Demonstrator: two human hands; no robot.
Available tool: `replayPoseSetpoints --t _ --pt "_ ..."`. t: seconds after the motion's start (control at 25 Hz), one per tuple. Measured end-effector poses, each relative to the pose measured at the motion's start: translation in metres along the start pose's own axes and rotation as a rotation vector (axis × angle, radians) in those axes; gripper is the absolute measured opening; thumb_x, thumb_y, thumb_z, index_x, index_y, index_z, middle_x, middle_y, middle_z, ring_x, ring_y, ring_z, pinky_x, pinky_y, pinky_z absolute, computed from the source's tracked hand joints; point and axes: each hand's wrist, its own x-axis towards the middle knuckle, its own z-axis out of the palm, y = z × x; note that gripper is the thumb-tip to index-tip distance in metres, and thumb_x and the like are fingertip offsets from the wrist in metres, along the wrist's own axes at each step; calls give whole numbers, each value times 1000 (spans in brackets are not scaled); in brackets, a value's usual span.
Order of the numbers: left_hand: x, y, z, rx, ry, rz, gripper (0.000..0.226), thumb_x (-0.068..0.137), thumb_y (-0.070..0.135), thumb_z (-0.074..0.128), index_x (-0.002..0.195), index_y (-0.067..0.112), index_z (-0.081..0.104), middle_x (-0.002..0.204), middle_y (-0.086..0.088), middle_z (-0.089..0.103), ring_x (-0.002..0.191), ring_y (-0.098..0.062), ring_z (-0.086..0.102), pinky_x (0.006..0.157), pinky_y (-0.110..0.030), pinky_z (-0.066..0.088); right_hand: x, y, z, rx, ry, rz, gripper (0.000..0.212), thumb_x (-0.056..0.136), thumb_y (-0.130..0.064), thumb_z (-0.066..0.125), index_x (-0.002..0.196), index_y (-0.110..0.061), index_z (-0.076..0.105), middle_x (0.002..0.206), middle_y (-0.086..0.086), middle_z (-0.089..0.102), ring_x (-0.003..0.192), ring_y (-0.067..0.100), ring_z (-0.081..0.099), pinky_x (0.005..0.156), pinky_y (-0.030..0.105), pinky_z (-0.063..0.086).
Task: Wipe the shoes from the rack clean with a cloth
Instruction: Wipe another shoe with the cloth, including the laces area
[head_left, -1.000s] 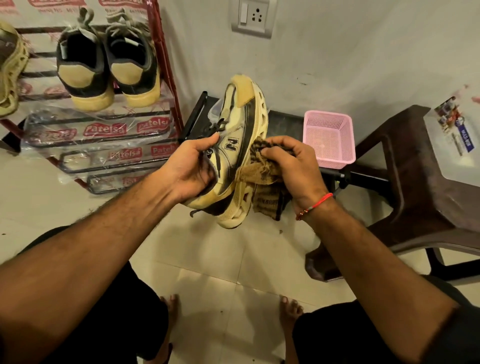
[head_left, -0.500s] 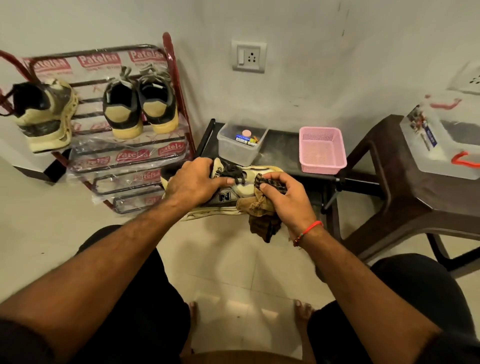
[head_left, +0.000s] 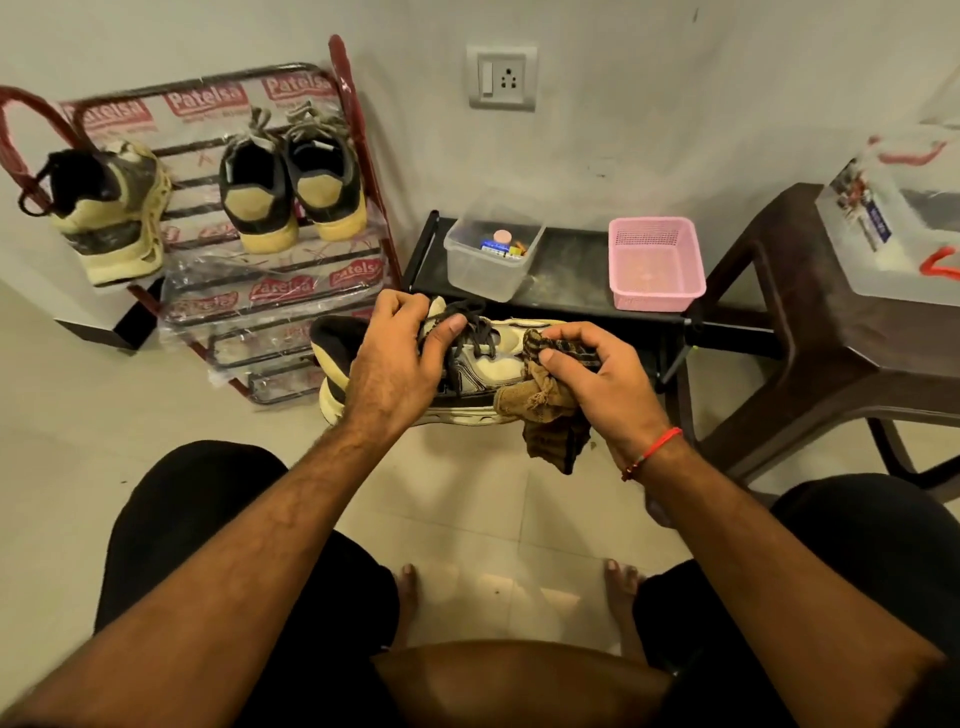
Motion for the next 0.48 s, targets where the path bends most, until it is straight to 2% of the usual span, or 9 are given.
replayPoseSetpoints --t 0.12,0.24,0.36,0.44,0.48 --pt "5 -12 11 -104 -28 -87 34 103 47 52 101 15 59 94 2 61 88 -19 58 80 -47 53 4 5 3 -72 -18 -14 16 93 -12 67 101 -26 70 105 1 73 97 18 72 87 46 60" --pt "9 -22 19 -283 -31 -208 32 103 42 54 111 11 63 97 0 69 94 -18 65 87 -45 54 14 7 -3 13 -20 47 18 93 -11 67 102 -25 71 106 4 74 97 21 72 88 46 60" --pt "12 -24 33 -420 -22 -332 30 104 43 53 112 17 64 103 -1 71 101 -18 66 93 -45 54 23 5 -7 179 8 111 17 94 -9 65 104 -22 71 106 8 74 98 23 73 87 43 60" --pt "15 -20 46 -501 -46 -406 30 105 44 50 111 18 63 105 0 71 99 -13 67 89 -39 56 31 7 -7 258 29 117 18 93 -10 67 107 -21 70 107 9 74 98 24 72 87 42 58" --pt "17 -19 51 -542 -49 -450 31 105 44 49 111 17 63 103 2 71 94 -7 67 84 -31 55 35 9 -9 280 16 109 23 90 -13 70 112 -21 69 111 9 73 101 24 71 90 43 57"
